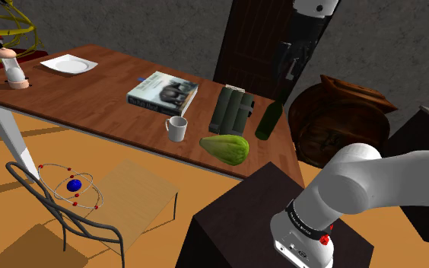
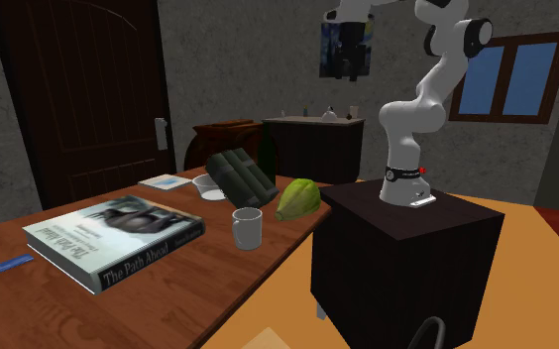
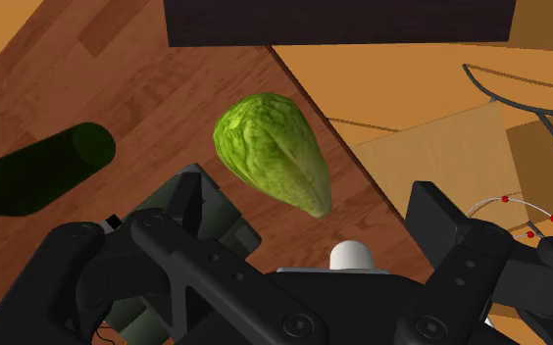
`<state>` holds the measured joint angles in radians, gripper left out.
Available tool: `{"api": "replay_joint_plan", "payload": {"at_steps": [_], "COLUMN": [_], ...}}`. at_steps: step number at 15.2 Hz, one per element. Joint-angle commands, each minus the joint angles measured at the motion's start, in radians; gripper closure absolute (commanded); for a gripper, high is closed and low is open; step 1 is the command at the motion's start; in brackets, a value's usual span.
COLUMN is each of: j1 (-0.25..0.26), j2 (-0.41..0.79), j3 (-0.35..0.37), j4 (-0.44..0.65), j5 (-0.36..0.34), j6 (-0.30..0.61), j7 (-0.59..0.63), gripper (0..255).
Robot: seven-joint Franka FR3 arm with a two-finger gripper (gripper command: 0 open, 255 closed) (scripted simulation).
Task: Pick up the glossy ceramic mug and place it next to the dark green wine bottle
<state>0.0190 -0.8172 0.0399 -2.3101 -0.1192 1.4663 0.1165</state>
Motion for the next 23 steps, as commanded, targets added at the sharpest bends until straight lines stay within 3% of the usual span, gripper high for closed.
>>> {"api": "replay_joint_plan", "payload": {"at_steps": [1,12,23], "j1": [0.000,-0.016,-0.024], "j2": [0.000,0.284,0.675], "j3": [0.000,-0.010,-0.019], "j4": [0.000,-0.082,0.005], "j5": [0.000,0.043,0.086], "j6": [0.000,0.361,0.664], "j7": [0.000,0.084,0.138], "gripper": [0,0,0]}}
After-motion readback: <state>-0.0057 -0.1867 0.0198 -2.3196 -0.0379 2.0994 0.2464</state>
